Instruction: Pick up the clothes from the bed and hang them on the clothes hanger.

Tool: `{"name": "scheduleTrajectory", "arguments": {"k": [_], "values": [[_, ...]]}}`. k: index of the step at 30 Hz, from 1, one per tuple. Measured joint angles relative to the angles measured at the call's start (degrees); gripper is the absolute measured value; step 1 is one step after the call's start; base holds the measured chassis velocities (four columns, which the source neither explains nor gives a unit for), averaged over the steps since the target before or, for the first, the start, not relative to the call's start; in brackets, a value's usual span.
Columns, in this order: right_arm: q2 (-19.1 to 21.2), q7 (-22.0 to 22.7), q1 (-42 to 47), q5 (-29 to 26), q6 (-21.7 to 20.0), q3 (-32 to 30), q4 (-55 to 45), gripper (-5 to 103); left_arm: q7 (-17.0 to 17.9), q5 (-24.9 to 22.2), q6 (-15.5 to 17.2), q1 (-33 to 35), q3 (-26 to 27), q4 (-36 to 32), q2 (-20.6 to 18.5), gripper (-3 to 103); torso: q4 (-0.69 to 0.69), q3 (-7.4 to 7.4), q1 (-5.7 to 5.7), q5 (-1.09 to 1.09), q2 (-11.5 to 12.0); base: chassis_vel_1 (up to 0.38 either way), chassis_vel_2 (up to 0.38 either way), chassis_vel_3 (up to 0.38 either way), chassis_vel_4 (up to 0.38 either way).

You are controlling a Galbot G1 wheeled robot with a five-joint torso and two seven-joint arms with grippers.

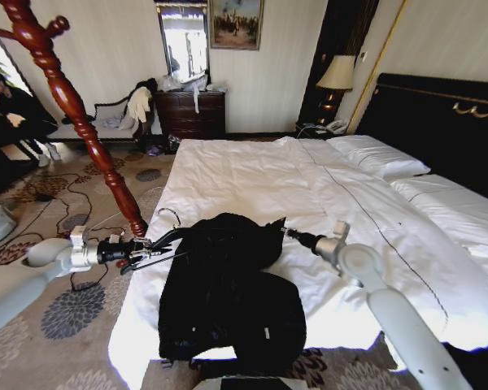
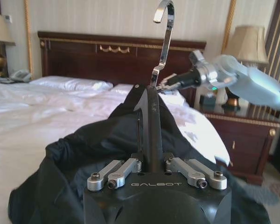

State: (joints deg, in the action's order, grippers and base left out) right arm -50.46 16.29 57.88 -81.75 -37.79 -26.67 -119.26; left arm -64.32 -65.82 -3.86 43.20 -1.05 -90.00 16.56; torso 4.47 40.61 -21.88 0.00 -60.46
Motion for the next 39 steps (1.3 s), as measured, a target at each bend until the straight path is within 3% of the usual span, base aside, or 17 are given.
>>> {"name": "scheduleTrajectory", "arguments": {"k": [14, 18, 23, 30, 39], "values": [[5.6, -1.4, -1.2, 3.4, 1.4, -2.8, -7.2, 0, 3.7, -2.6, 4.1, -7.8, -6.5, -6.4, -1.3, 17, 0.0, 0.0, 0.0, 0.01, 0.0, 0.0, 0.0, 0.0, 0.0], [7.5, -1.7, -2.3, 3.3, 1.9, -4.1, -8.0, 0, 5.0, -0.9, 4.6, -12.3, -12.7, -7.7, -1.4, 17, -0.01, 0.0, 0.0, 0.0, 0.0, 0.0, 0.0, 0.0, 0.0], [9.6, -1.8, -3.2, 2.0, 2.1, -5.8, -9.7, 0, 7.0, 0.6, 4.7, -15.5, -16.4, -7.3, -0.5, 17, 0.0, 0.0, 0.0, 0.01, 0.0, 0.0, 0.0, 0.0, 0.0], [13.2, -1.8, -2.5, -1.8, 2.1, -10.3, -12.6, 0, 9.2, 1.7, 5.1, -16.7, -16.6, -6.1, 0.8, 17, 0.0, 0.0, 0.0, 0.0, 0.0, 0.0, 0.0, 0.0, 0.0], [15.0, -2.2, -2.1, -5.0, 2.2, -13.7, -13.7, 0, 11.6, 0.8, 6.0, -17.4, -15.8, -6.9, 2.2, 17, 0.0, 0.0, 0.0, -0.01, 0.0, 0.0, 0.0, 0.0, 0.0]]}}
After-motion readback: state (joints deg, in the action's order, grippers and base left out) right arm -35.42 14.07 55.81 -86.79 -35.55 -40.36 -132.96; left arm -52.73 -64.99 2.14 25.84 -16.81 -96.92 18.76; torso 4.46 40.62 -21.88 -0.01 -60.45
